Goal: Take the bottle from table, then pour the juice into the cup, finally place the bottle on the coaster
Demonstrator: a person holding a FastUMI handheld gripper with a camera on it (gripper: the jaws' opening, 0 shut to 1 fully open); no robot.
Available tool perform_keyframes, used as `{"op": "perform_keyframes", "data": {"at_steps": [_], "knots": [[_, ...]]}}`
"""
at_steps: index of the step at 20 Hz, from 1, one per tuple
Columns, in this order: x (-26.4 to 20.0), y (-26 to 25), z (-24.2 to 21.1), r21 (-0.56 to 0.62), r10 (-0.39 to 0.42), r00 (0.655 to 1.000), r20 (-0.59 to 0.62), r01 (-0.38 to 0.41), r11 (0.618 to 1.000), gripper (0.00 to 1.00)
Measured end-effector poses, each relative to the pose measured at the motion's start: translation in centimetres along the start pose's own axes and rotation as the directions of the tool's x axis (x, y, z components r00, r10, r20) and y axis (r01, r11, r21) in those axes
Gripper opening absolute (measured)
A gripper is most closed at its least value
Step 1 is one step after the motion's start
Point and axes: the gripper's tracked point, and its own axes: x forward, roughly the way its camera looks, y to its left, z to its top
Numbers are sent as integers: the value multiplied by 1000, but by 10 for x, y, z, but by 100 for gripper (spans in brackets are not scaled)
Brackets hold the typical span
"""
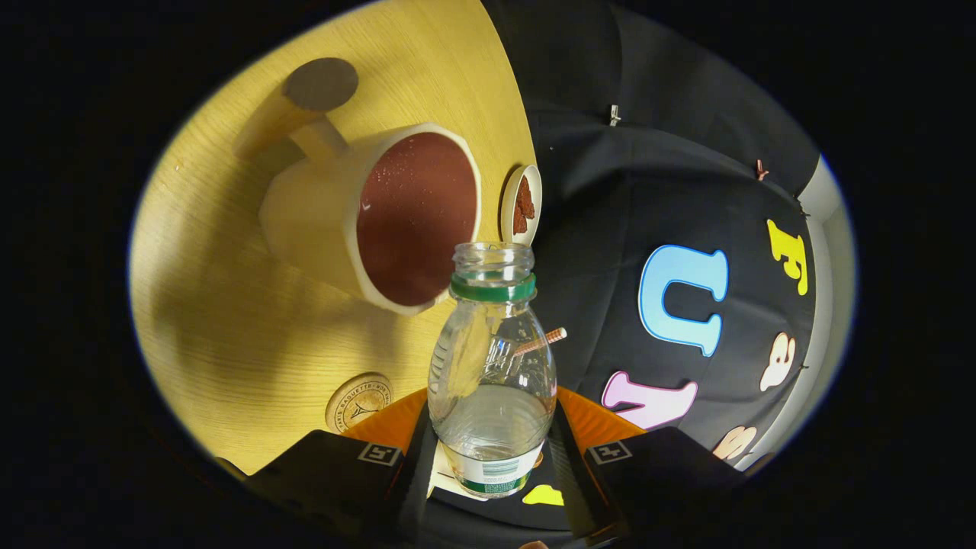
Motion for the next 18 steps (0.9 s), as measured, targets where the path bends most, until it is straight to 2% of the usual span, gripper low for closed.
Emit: {"op": "perform_keyframes", "data": {"at_steps": [18], "knots": [[2, -6, -2, -83, -14, 1000, 17, 16, 996, 73]]}}
